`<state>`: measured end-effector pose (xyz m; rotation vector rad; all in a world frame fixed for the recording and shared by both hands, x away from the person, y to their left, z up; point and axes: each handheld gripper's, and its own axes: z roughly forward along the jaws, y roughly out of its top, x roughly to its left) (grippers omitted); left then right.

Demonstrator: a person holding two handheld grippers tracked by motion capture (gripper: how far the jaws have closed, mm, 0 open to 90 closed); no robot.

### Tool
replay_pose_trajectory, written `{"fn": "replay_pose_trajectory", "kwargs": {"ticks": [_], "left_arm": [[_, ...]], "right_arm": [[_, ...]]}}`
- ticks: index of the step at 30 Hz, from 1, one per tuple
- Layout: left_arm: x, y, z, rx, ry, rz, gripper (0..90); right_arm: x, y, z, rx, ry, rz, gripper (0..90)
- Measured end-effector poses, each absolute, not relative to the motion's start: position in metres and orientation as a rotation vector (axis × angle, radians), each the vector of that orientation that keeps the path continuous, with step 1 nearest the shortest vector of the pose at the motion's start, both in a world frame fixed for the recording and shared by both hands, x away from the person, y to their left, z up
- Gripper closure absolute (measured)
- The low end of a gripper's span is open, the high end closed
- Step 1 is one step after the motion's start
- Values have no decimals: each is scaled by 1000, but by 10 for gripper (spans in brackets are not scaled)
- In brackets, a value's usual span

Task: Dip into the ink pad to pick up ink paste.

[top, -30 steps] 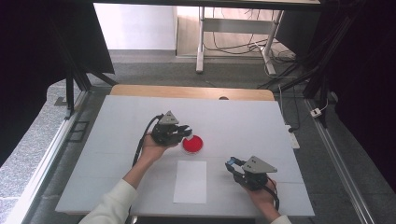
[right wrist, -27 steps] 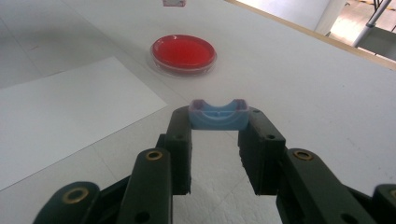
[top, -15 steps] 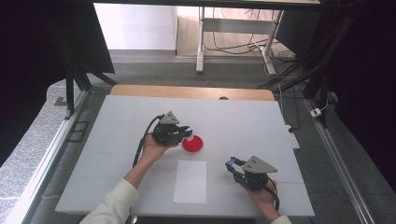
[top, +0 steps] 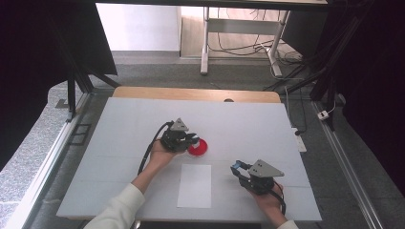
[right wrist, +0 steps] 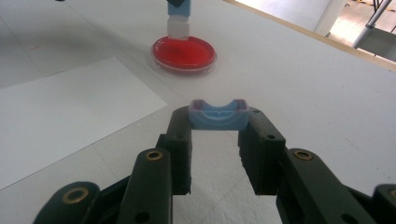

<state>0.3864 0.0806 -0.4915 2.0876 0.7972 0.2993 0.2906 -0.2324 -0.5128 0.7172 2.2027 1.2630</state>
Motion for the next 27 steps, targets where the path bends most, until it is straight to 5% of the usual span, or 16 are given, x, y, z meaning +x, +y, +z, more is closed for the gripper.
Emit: {"fn": "replay_pose_trajectory", "kwargs": {"ticks": [27], "left_arm": [[387,71,-503,2120,785,316,751]], "right_arm": [[291,-233,-513,721,2217,1266,650]]}}
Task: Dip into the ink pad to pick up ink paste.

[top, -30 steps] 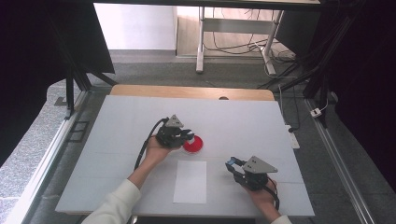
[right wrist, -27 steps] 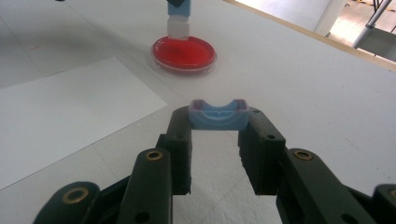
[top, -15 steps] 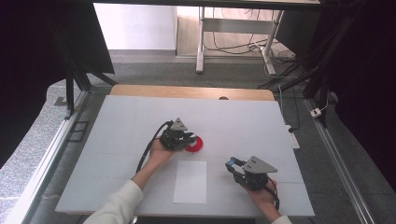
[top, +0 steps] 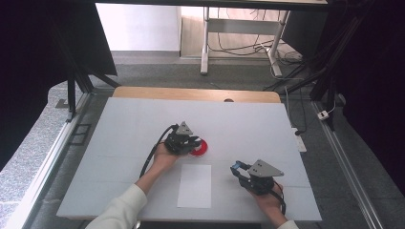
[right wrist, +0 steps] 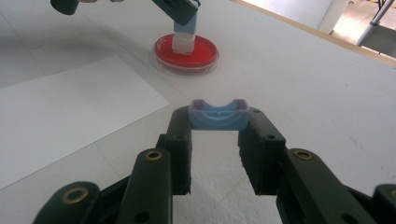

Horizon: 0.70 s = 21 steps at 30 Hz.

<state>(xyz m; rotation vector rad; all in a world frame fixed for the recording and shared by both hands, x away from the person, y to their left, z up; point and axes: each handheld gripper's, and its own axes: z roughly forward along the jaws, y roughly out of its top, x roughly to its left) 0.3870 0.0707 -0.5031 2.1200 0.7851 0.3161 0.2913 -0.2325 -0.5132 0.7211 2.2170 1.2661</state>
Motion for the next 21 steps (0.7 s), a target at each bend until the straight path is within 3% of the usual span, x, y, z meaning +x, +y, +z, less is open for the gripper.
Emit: {"fn": "replay_pose_trajectory", "kwargs": {"ticks": [21], "left_arm": [[387,69,-505,2139,793,318,755]], "right_arm": [[291,-232,-514,721,2218,1266,649]]}}
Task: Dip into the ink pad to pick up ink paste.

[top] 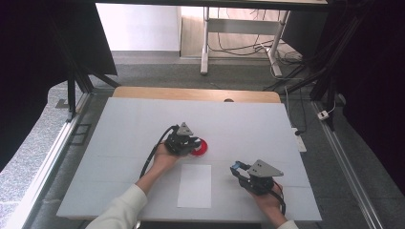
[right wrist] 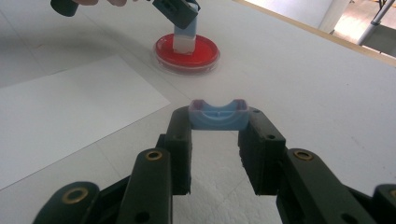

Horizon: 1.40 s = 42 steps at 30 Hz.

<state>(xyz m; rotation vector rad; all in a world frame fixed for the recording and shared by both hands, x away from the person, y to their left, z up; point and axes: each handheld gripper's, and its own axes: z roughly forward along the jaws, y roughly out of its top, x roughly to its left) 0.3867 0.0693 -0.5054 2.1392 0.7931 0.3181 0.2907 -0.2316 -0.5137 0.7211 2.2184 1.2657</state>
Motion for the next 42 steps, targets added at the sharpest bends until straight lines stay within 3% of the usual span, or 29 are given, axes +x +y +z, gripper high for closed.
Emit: {"fn": "replay_pose_trajectory", "kwargs": {"ticks": [42], "left_arm": [[383,76,-492,2090,778,342,752]], "right_arm": [[291,-232,-513,717,2217,1264,649]]}}
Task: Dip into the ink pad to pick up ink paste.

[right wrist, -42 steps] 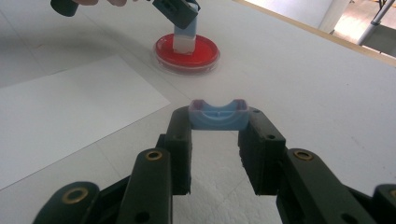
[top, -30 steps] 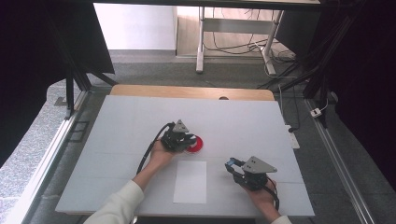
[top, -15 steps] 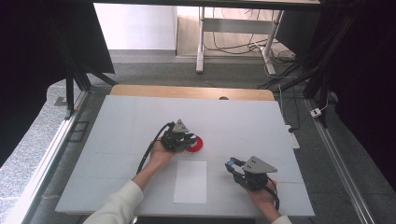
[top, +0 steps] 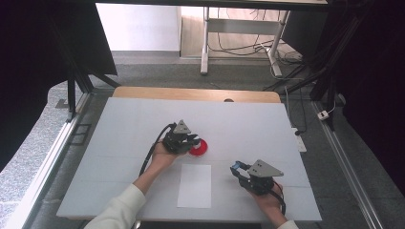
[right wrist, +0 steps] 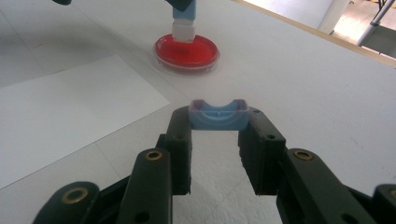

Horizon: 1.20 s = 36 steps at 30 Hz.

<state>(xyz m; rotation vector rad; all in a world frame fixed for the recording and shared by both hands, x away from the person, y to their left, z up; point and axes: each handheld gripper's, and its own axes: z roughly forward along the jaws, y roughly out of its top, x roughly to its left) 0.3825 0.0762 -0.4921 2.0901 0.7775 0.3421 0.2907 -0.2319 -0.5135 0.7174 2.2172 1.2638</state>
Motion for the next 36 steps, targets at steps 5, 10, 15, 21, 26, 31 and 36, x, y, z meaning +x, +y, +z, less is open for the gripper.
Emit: {"fn": "replay_pose_trajectory", "kwargs": {"ticks": [5,10,15,21,26,31,36], "left_arm": [[381,80,-486,2071,772,335,751],[378,85,-478,2050,763,320,750],[376,89,-472,2037,751,312,750],[372,96,-466,2022,736,295,749],[368,101,-461,1997,728,270,749],[364,105,-457,1983,713,252,748],[359,109,-452,1961,703,223,748]], "right_arm": [[291,-232,-513,716,2217,1262,649],[291,-232,-513,714,2217,1262,649],[291,-233,-513,713,2215,1264,649],[292,-233,-513,715,2213,1265,649],[293,-233,-513,722,2212,1269,649],[295,-234,-513,733,2209,1275,649],[295,-234,-513,738,2208,1277,649]]}}
